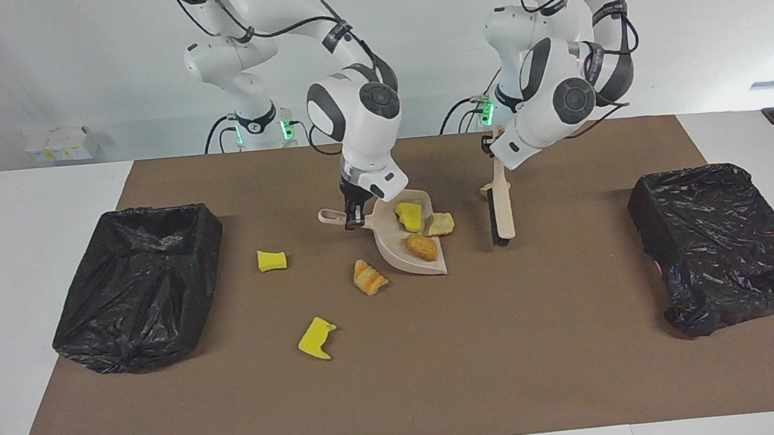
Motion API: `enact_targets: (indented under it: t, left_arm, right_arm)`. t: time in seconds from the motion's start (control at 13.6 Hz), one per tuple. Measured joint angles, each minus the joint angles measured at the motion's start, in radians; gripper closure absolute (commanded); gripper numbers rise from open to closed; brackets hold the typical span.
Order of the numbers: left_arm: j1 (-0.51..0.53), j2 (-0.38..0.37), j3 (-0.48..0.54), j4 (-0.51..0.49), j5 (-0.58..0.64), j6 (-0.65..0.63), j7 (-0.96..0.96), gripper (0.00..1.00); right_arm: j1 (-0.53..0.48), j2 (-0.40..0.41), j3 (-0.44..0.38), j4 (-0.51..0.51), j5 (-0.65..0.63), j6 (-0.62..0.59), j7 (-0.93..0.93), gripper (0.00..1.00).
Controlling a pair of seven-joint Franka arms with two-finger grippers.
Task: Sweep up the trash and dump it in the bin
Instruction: 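Pull the brush back with the left gripper toward the robot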
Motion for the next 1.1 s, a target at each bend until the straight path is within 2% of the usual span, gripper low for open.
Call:
enact_targets:
  t: [0.22, 0.44, 0.81, 1.1]
  left_arm:
    - [0.051, -0.088, 0.001, -0.037, 0.007, -0.041, -0.067, 1.00]
    - [0.065, -0.195, -0.004, -0.143, 0.007, -0.041, -0.142, 1.00]
    - [0.049, -0.338, -0.112, -0.324, 0.007, 0.032, -0.321, 1.00]
    - [0.029, -0.373, -0.116, -0.424, 0.003, 0.128, -0.358, 1.00]
  right_arm:
    - [0.000, 0.000, 0.000, 0.000, 0.000, 0.000, 0.000, 1.00]
    - [0.000, 0.000, 0.000, -0.001, 0.000, 0.000, 0.000, 1.00]
    - [0.000, 0.000, 0.000, -0.001, 0.000, 0.000, 0.000, 1.00]
    - [0.000, 0.000, 0.000, -0.001, 0.000, 0.000, 0.000, 1.00]
